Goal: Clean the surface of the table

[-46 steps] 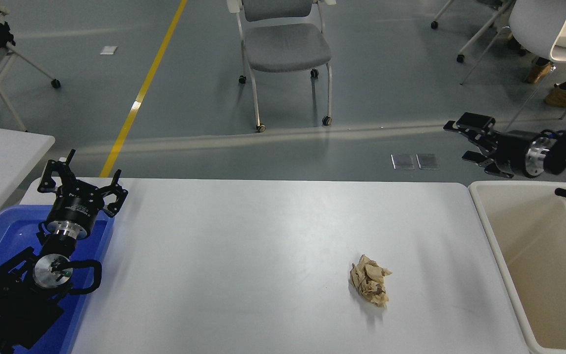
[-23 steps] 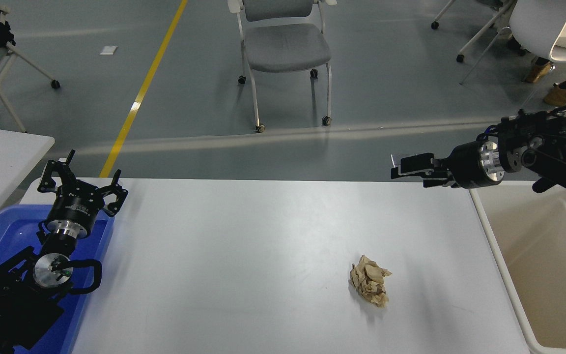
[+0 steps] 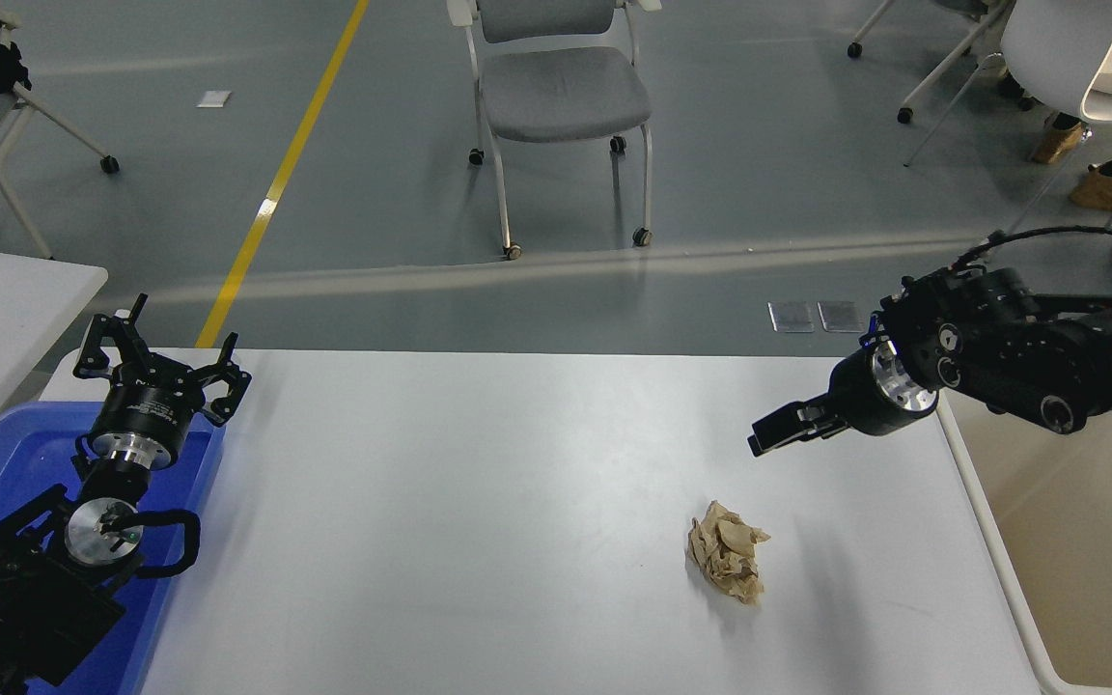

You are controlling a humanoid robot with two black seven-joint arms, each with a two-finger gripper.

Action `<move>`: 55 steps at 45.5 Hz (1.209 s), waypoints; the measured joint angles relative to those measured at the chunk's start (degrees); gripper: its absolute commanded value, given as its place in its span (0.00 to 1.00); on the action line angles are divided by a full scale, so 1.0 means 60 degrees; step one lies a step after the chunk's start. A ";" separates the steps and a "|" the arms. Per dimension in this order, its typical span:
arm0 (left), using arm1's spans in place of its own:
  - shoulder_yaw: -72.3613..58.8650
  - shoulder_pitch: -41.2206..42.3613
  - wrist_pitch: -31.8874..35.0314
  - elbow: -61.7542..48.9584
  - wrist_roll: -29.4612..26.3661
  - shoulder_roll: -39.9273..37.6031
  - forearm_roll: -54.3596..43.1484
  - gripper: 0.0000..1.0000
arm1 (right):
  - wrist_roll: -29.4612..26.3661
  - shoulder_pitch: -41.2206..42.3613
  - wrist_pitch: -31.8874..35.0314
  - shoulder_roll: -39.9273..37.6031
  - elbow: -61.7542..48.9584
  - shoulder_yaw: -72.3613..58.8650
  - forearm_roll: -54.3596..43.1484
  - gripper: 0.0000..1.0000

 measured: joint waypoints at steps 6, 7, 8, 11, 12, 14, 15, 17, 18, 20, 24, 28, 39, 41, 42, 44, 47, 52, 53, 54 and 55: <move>0.0000 0.0000 0.0000 -0.0001 0.0000 0.0000 -0.0003 1.00 | -0.0006 -0.0096 -0.0033 0.0314 0.0066 -0.0294 -0.0045 0.99; 0.0000 0.0000 0.0000 -0.0002 0.0000 0.0000 0.0000 1.00 | -0.0004 -0.0102 -0.0035 0.0337 0.0076 -0.0306 -0.0047 0.99; 0.0000 0.0000 0.0000 -0.0002 0.0000 0.0000 -0.0002 1.00 | -0.0007 -0.0118 -0.0038 0.0395 0.0106 -0.0363 -0.0054 0.99; 0.0001 0.0000 0.0000 -0.0002 0.0000 0.0000 0.0000 1.00 | -0.0007 -0.0136 -0.0038 0.0475 0.0164 -0.0407 -0.0061 0.99; 0.0001 0.0000 0.0000 -0.0002 0.0000 0.0000 -0.0001 1.00 | -0.0007 -0.0148 -0.0038 0.0513 0.0188 -0.0430 -0.0063 0.99; 0.0001 0.0000 0.0000 -0.0002 0.0000 0.0000 0.0000 1.00 | -0.0006 -0.0188 -0.0037 0.0601 0.0230 -0.0467 -0.0067 0.99; 0.0001 0.0000 0.0000 -0.0002 0.0000 0.0000 -0.0001 1.00 | -0.0006 -0.0209 -0.0037 0.0632 0.0243 -0.0479 -0.0070 0.99; 0.0001 0.0000 0.0000 -0.0002 0.0000 0.0000 0.0000 1.00 | -0.0006 -0.0272 -0.0037 0.0714 0.0270 -0.0503 -0.0076 0.99; 0.0001 0.0000 0.0000 -0.0002 0.0000 0.0000 0.0000 1.00 | -0.0007 -0.0300 -0.0037 0.0748 0.0280 -0.0515 -0.0078 0.99; 0.0001 0.0000 0.0000 -0.0001 0.0000 0.0000 0.0000 1.00 | -0.0007 -0.0378 -0.0037 0.0823 0.0290 -0.0531 -0.0081 0.99; 0.0001 0.0000 0.0000 0.0001 0.0000 0.0000 -0.0002 1.00 | -0.0006 -0.0548 -0.0047 0.0942 0.0277 -0.0552 -0.0086 0.99; 0.0001 0.0000 0.0000 0.0002 0.0000 0.0000 0.0000 1.00 | -0.0007 -0.0724 -0.0073 0.1025 0.0164 -0.0553 -0.0089 0.99; 0.0001 0.0000 0.0000 0.0001 0.0000 0.0000 0.0000 1.00 | -0.0006 -0.1225 -0.0256 0.1143 -0.0163 -0.0488 -0.0093 0.99; 0.0001 0.0000 0.0000 0.0000 0.0000 0.0000 -0.0001 1.00 | -0.0007 -0.1311 -0.0331 0.1155 -0.0248 -0.0480 -0.0092 0.99; 0.0001 0.0000 0.0000 0.0000 0.0000 0.0000 0.0000 1.00 | -0.0007 -0.1343 -0.0359 0.1158 -0.0282 -0.0476 -0.0092 0.99; 0.0001 0.0000 0.0000 0.0000 0.0000 0.0000 -0.0001 1.00 | -0.0007 -0.1419 -0.0421 0.1167 -0.0348 -0.0470 -0.0085 0.99; 0.0001 0.0000 0.0000 -0.0001 0.0000 0.0000 -0.0002 1.00 | -0.0006 -0.1518 -0.0487 0.1175 -0.0416 -0.0465 -0.0079 0.99; 0.0001 0.0000 0.0000 -0.0001 0.0000 0.0000 0.0000 1.00 | -0.0004 -0.1667 -0.0632 0.1184 -0.0500 -0.0453 -0.0050 0.97; 0.0001 0.0000 0.0000 -0.0001 0.0000 0.0000 -0.0001 1.00 | -0.0002 -0.1687 -0.0661 0.1186 -0.0509 -0.0451 -0.0046 0.97; 0.0001 0.0000 0.0000 -0.0001 0.0000 0.0000 -0.0001 1.00 | 0.0000 -0.1708 -0.0694 0.1187 -0.0519 -0.0450 -0.0040 0.96; 0.0001 0.0000 0.0000 -0.0001 0.0000 0.0000 0.0000 1.00 | 0.0003 -0.1738 -0.0749 0.1188 -0.0533 -0.0446 -0.0033 0.95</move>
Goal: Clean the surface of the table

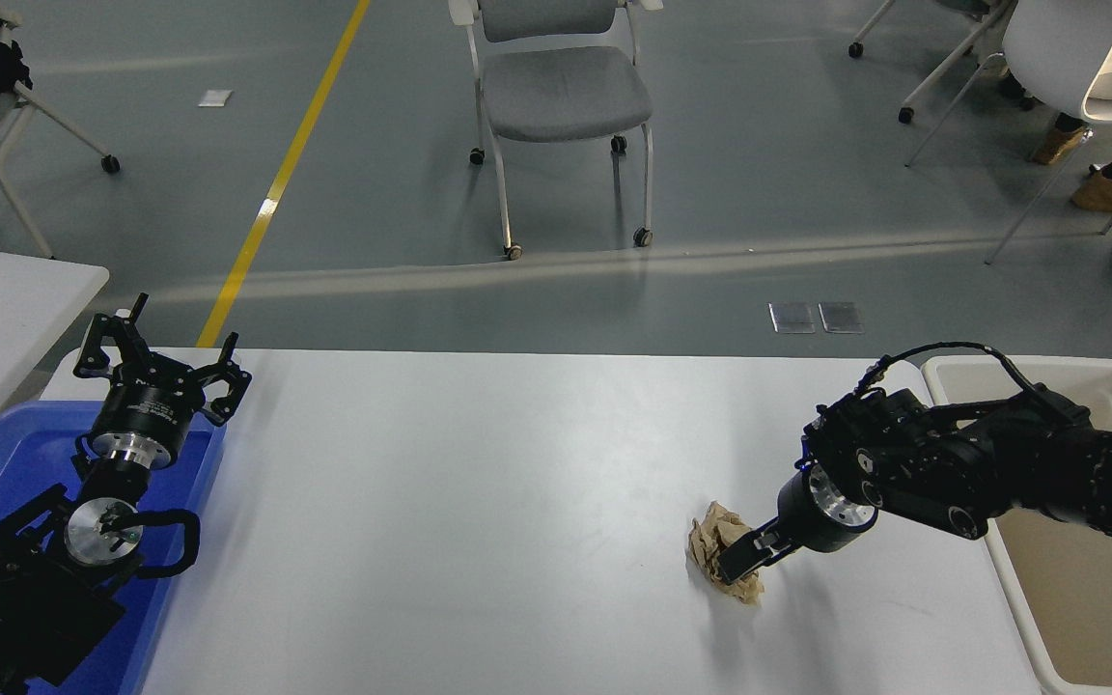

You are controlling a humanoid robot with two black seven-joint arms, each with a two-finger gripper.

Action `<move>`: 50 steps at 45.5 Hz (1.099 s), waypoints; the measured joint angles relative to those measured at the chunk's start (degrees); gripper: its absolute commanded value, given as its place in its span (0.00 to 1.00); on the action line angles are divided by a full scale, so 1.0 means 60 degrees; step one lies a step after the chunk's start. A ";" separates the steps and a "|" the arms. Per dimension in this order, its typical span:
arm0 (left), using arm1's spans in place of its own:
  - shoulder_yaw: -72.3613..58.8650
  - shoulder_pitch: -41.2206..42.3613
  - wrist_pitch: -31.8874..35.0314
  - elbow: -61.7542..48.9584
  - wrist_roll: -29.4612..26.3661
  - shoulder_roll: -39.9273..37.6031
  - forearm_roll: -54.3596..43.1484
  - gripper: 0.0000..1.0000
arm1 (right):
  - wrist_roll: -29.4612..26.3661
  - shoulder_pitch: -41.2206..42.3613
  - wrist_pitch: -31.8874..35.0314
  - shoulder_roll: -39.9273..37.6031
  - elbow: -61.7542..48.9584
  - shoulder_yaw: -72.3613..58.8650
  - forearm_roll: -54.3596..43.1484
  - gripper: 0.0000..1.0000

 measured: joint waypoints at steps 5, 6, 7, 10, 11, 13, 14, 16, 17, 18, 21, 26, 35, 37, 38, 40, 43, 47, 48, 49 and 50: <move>0.0000 0.0000 0.0000 0.0004 0.0000 0.0000 0.0000 1.00 | 0.0013 -0.0094 -0.0197 0.0001 -0.0039 0.0005 0.0019 0.82; 0.0000 0.0000 0.0000 0.0004 0.0000 0.0000 0.0000 1.00 | 0.0017 -0.0106 -0.0225 0.0001 -0.0044 0.0005 0.0023 0.78; 0.0000 0.0000 0.0000 0.0004 0.0000 0.0000 0.0000 1.00 | 0.0024 -0.0122 -0.0264 0.0001 -0.0051 0.0007 0.0027 0.74; 0.0000 0.0000 0.0000 0.0004 0.0000 0.0000 0.0000 1.00 | 0.0070 -0.0156 -0.0344 0.0001 -0.0064 0.0009 0.0029 0.58; 0.0000 0.0000 0.0000 0.0004 0.0000 0.0000 0.0000 1.00 | 0.0102 -0.0165 -0.0366 0.0000 -0.0068 0.0009 0.0028 0.54; 0.0000 0.0000 0.0000 0.0003 0.0000 0.0000 0.0000 1.00 | 0.0214 -0.0183 -0.0426 -0.0001 -0.0075 0.0009 0.0011 0.41; 0.0000 0.0000 0.0000 0.0003 0.0000 0.0000 0.0000 1.00 | 0.0306 -0.0193 -0.0470 -0.0001 -0.0080 0.0002 -0.0002 0.32; 0.0000 0.0000 0.0000 0.0002 0.0000 0.0000 0.0000 1.00 | 0.0422 -0.0204 -0.0521 -0.0001 -0.0092 -0.0019 -0.0014 0.13; 0.0000 0.0000 0.0000 0.0002 0.0000 0.0000 0.0000 1.00 | 0.0489 -0.0208 -0.0546 -0.0002 -0.0102 -0.0030 -0.0020 0.03; 0.0000 0.0000 0.0000 0.0001 0.0000 0.0000 0.0000 1.00 | 0.0581 -0.0210 -0.0578 -0.0005 -0.0113 -0.0043 -0.0030 0.00; 0.0000 0.0000 0.0000 0.0000 0.0000 0.0000 0.0000 1.00 | 0.0765 -0.0212 -0.0635 -0.0012 -0.0134 -0.0067 -0.0058 0.00; 0.0000 0.0000 0.0000 0.0000 0.0000 0.0000 0.0000 1.00 | 0.0970 -0.0201 -0.0697 -0.0032 -0.0177 -0.0095 -0.0177 0.00; 0.0000 0.0000 0.0000 0.0000 0.0000 0.0000 0.0000 1.00 | 0.1164 -0.0171 -0.0806 -0.0066 -0.0345 -0.0041 -0.0284 0.00; 0.0000 0.0000 0.0000 0.0000 0.0000 0.0000 0.0000 1.00 | 0.1185 -0.0165 -0.0849 -0.0079 -0.0367 -0.0027 -0.0287 0.00; 0.0000 0.0000 0.0000 0.0000 0.0000 0.0000 0.0000 1.00 | 0.1200 -0.0161 -0.0885 -0.0087 -0.0379 -0.0016 -0.0288 0.00; 0.0000 0.0000 0.0000 0.0000 0.0000 0.0000 0.0000 1.00 | 0.1220 -0.0159 -0.0928 -0.0102 -0.0395 0.0004 -0.0290 0.00; 0.0000 0.0000 0.0000 0.0000 0.0000 0.0000 0.0000 1.00 | 0.1257 -0.0156 -0.1006 -0.0150 -0.0418 0.0058 -0.0292 0.00; 0.0000 0.0000 0.0000 0.0000 0.0000 0.0000 0.0000 1.00 | 0.1295 -0.0142 -0.1079 -0.0233 -0.0438 0.0143 -0.0292 0.00; 0.0000 0.0000 0.0000 0.0000 0.0000 0.0000 0.0000 1.00 | 0.1302 -0.0139 -0.1094 -0.0257 -0.0440 0.0173 -0.0291 0.00; 0.0000 0.0000 0.0000 0.0000 0.0000 0.0000 0.0000 1.00 | 0.1312 -0.0133 -0.1112 -0.0287 -0.0442 0.0215 -0.0291 0.00; 0.0000 0.0000 0.0000 0.0000 0.0000 0.0000 0.0000 1.00 | 0.1318 -0.0128 -0.1124 -0.0314 -0.0443 0.0256 -0.0287 0.00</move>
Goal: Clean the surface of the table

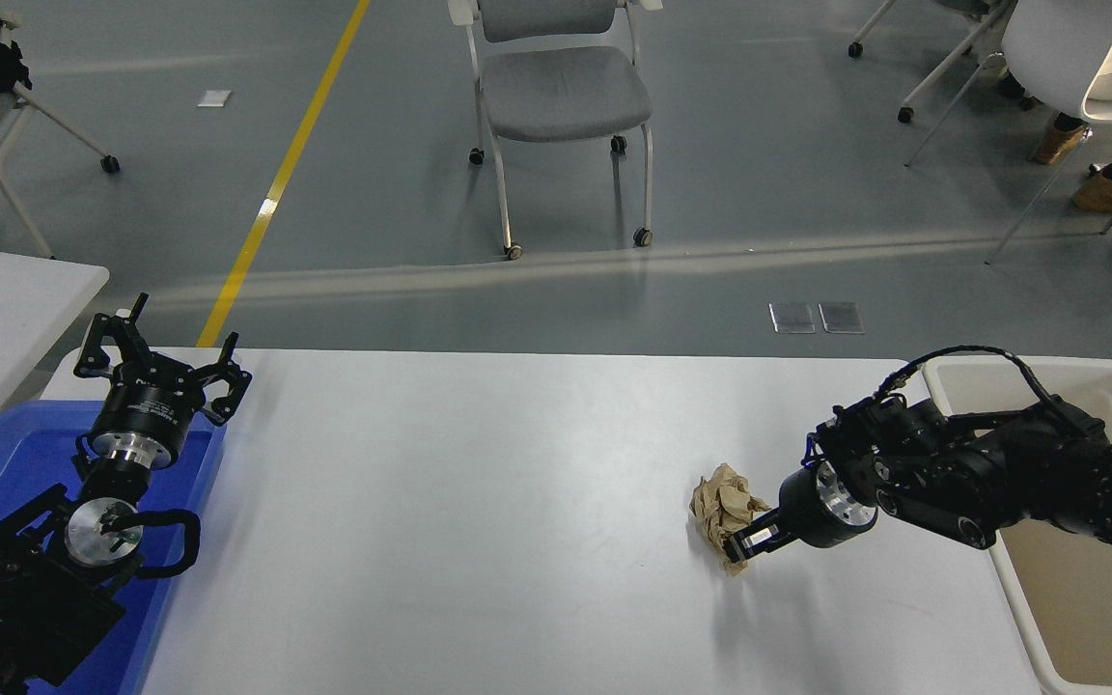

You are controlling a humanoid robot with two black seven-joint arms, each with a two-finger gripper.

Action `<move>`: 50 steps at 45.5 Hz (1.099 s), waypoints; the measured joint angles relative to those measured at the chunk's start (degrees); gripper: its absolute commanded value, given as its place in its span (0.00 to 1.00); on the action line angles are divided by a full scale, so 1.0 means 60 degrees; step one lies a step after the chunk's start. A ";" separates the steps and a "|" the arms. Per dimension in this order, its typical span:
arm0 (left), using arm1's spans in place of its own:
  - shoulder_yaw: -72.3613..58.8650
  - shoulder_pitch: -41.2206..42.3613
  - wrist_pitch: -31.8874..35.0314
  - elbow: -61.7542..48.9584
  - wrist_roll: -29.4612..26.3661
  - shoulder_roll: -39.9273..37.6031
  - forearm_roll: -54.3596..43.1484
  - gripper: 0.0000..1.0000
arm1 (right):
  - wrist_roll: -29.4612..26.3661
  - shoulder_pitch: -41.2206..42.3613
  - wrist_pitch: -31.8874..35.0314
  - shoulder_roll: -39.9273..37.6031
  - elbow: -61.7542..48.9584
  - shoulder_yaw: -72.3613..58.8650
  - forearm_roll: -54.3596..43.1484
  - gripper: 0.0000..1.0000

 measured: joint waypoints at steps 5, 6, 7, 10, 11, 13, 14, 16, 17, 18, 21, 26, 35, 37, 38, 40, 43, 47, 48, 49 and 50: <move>0.0000 0.0000 0.0000 0.0000 0.0000 0.0000 0.0000 1.00 | 0.0035 0.0018 -0.0057 -0.0189 -0.0008 0.0419 0.0012 0.00; 0.0000 0.0000 0.0000 0.0000 0.0000 0.0000 0.0000 1.00 | 0.0040 0.0020 -0.0062 -0.0226 -0.0008 0.0511 0.0012 0.00; 0.0000 0.0000 0.0000 0.0000 0.0000 0.0000 0.0000 1.00 | 0.0042 0.0023 -0.0066 -0.0267 -0.0009 0.0612 0.0013 0.00; 0.0000 0.0000 0.0000 0.0001 0.0000 0.0000 0.0000 1.00 | 0.0052 0.0024 -0.0086 -0.0433 -0.0012 0.1018 0.0014 0.00; 0.0000 0.0000 0.0000 0.0001 0.0000 0.0000 0.0000 1.00 | 0.0052 0.0025 -0.0090 -0.0484 -0.0013 0.1135 0.0016 0.00; 0.0000 0.0000 0.0000 0.0001 0.0000 0.0000 0.0000 1.00 | 0.0059 0.0025 -0.0099 -0.0616 -0.0012 0.1441 0.0020 0.00; 0.0000 0.0000 0.0000 0.0001 0.0000 0.0000 -0.0001 1.00 | 0.0061 0.0024 -0.0101 -0.0672 -0.0011 0.1568 0.0021 0.00; 0.0000 0.0000 0.0000 0.0001 0.0000 0.0000 0.0000 1.00 | 0.0063 0.0002 -0.0103 -0.0814 -0.0005 0.1867 0.0023 0.00; 0.0000 0.0000 0.0000 0.0001 0.0000 0.0000 0.0000 1.00 | 0.0065 -0.0020 -0.0105 -0.0928 0.0003 0.2083 0.0024 0.00; 0.0000 0.0000 0.0000 0.0001 0.0000 0.0001 0.0000 1.00 | 0.0069 -0.0028 -0.0106 -0.0970 0.0005 0.2158 0.0025 0.00; 0.0000 0.0000 0.0000 0.0000 0.0000 0.0001 0.0000 1.00 | 0.0072 -0.0061 -0.0110 -0.1184 0.0010 0.2516 0.0029 0.00; 0.0000 0.0000 0.0000 0.0000 0.0000 0.0001 -0.0001 1.00 | 0.0077 -0.0099 -0.0117 -0.1600 -0.0005 0.3140 0.0079 0.00; 0.0000 0.0000 0.0000 0.0002 0.0000 0.0001 -0.0001 1.00 | 0.0082 -0.0115 -0.0102 -0.2411 -0.0096 0.4227 0.0432 0.00; 0.0000 0.0000 0.0000 0.0000 0.0000 0.0001 0.0000 1.00 | 0.0084 -0.0115 -0.0091 -0.2550 -0.0157 0.4461 0.0520 0.00; 0.0000 0.0000 0.0000 0.0001 0.0000 0.0001 -0.0002 1.00 | 0.0083 -0.0115 -0.0089 -0.2612 -0.0199 0.4570 0.0562 0.00; 0.0000 0.0000 0.0000 0.0000 0.0000 0.0001 -0.0001 1.00 | 0.0083 -0.0116 -0.0088 -0.2748 -0.0323 0.4815 0.0675 0.00; 0.0000 0.0000 0.0000 0.0000 0.0000 0.0001 0.0000 1.00 | 0.0083 -0.0118 -0.0080 -0.2880 -0.0500 0.5120 0.0862 0.00; 0.0000 0.0000 0.0000 -0.0001 0.0000 0.0001 0.0000 1.00 | 0.0082 -0.0124 -0.0073 -0.3041 -0.0769 0.5446 0.1144 0.00; 0.0000 0.0000 0.0000 -0.0001 0.0000 0.0001 0.0000 1.00 | 0.0082 -0.0124 -0.0072 -0.3075 -0.0827 0.5505 0.1215 0.00; 0.0000 0.0000 0.0000 -0.0001 0.0000 0.0002 -0.0001 1.00 | 0.0082 -0.0125 -0.0071 -0.3105 -0.0886 0.5565 0.1296 0.00; 0.0000 0.0000 0.0000 -0.0001 0.0000 0.0001 0.0000 1.00 | 0.0082 -0.0126 -0.0069 -0.3147 -0.0963 0.5641 0.1409 0.00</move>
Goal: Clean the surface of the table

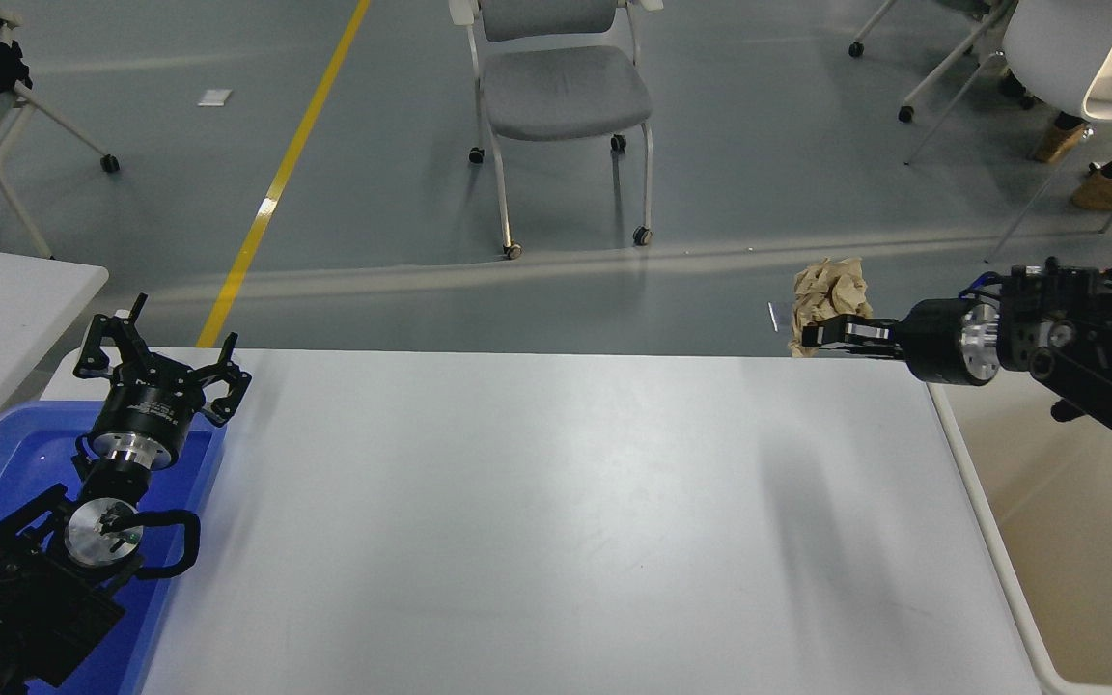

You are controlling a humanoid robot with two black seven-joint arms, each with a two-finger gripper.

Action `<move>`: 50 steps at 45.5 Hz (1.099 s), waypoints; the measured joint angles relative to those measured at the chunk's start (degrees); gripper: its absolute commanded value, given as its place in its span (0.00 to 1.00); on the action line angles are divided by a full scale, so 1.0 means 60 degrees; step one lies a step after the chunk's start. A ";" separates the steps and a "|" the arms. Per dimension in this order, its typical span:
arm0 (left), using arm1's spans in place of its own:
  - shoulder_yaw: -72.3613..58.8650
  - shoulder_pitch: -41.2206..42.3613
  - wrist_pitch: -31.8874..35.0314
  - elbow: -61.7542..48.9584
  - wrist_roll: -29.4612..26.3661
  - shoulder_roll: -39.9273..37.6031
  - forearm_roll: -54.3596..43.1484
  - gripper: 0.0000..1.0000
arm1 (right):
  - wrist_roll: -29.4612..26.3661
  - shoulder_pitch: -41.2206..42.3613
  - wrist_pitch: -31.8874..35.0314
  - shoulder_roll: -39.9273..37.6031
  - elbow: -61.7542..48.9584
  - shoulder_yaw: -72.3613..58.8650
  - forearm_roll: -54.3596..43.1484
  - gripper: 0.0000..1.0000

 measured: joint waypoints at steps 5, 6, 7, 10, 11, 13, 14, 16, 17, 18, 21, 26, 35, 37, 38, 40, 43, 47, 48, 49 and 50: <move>0.0000 0.0000 0.0000 0.0002 0.0000 0.0000 0.0000 1.00 | -0.0001 -0.0009 0.0001 -0.0154 -0.0290 0.0203 0.0414 0.00; 0.0000 0.0000 0.0000 0.0002 0.0000 0.0000 0.0000 1.00 | -0.0002 -0.0013 0.0001 -0.0174 -0.0339 0.0230 0.0479 0.00; 0.0000 0.0000 0.0000 0.0002 0.0000 0.0000 0.0000 1.00 | -0.0002 -0.0015 0.0001 -0.0199 -0.0397 0.0257 0.0551 0.00; 0.0000 0.0000 0.0000 0.0003 0.0000 0.0000 0.0000 1.00 | -0.0003 -0.0030 -0.0005 -0.0256 -0.0635 0.0328 0.0825 0.00; 0.0000 0.0000 0.0000 0.0002 0.0000 0.0000 0.0000 1.00 | -0.0004 -0.0040 -0.0007 -0.0270 -0.0744 0.0346 0.0925 0.00; 0.0000 0.0000 0.0000 0.0003 0.0000 0.0000 -0.0001 1.00 | -0.0004 -0.0066 -0.0010 -0.0291 -0.0932 0.0373 0.1063 0.00; 0.0000 0.0000 0.0000 0.0002 0.0000 0.0000 0.0000 1.00 | -0.0004 -0.0080 -0.0011 -0.0299 -0.1047 0.0385 0.1131 0.00; 0.0000 0.0000 0.0000 0.0003 0.0000 0.0000 0.0000 1.00 | -0.0004 -0.0120 -0.0012 -0.0312 -0.1340 0.0400 0.1277 0.00; 0.0000 0.0000 0.0000 0.0003 0.0000 0.0000 -0.0001 1.00 | -0.0004 -0.0143 -0.0013 -0.0314 -0.1465 0.0400 0.1331 0.00; 0.0000 0.0000 0.0000 0.0002 0.0000 0.0000 -0.0001 1.00 | -0.0004 -0.0180 -0.0013 -0.0314 -0.1648 0.0400 0.1407 0.00; 0.0000 0.0000 0.0000 0.0002 0.0000 0.0000 -0.0001 1.00 | -0.0004 -0.0287 -0.0013 -0.0307 -0.2062 0.0375 0.1564 0.00; 0.0000 0.0000 0.0000 0.0004 0.0000 0.0000 0.0000 1.00 | -0.0012 -0.0501 -0.0010 -0.0290 -0.2709 0.0328 0.1793 0.00; 0.0000 0.0000 0.0000 0.0004 0.0000 -0.0001 -0.0001 1.00 | -0.0041 -0.0963 -0.0002 -0.0273 -0.3715 0.0274 0.2080 0.00; 0.0000 0.0000 0.0000 0.0001 0.0000 -0.0001 0.0000 1.00 | -0.0049 -0.1072 -0.0002 -0.0271 -0.3939 0.0269 0.2122 0.00; 0.0000 0.0000 0.0000 0.0004 0.0000 -0.0001 -0.0002 1.00 | -0.0054 -0.1120 -0.0002 -0.0270 -0.4033 0.0266 0.2134 0.00; 0.0000 0.0000 0.0000 0.0003 0.0000 -0.0001 -0.0001 1.00 | -0.0063 -0.1243 -0.0009 -0.0269 -0.4281 0.0260 0.2164 0.00; 0.0000 0.0000 0.0000 0.0002 0.0000 -0.0001 0.0000 1.00 | -0.0072 -0.1407 -0.0024 -0.0268 -0.4597 0.0245 0.2196 0.00; 0.0000 0.0000 0.0000 0.0002 0.0000 -0.0002 -0.0001 1.00 | -0.0078 -0.1637 -0.0044 -0.0267 -0.4959 0.0150 0.2229 0.00; 0.0000 0.0000 0.0000 0.0002 0.0000 -0.0002 -0.0001 1.00 | -0.0080 -0.1690 -0.0047 -0.0267 -0.5032 0.0118 0.2240 0.00; 0.0000 0.0000 0.0000 0.0001 0.0000 -0.0002 0.0001 1.00 | -0.0081 -0.1753 -0.0052 -0.0267 -0.5110 0.0079 0.2260 0.00; 0.0000 0.0000 0.0000 0.0001 0.0000 -0.0002 0.0000 1.00 | -0.0082 -0.1842 -0.0056 -0.0267 -0.5207 0.0024 0.2293 0.00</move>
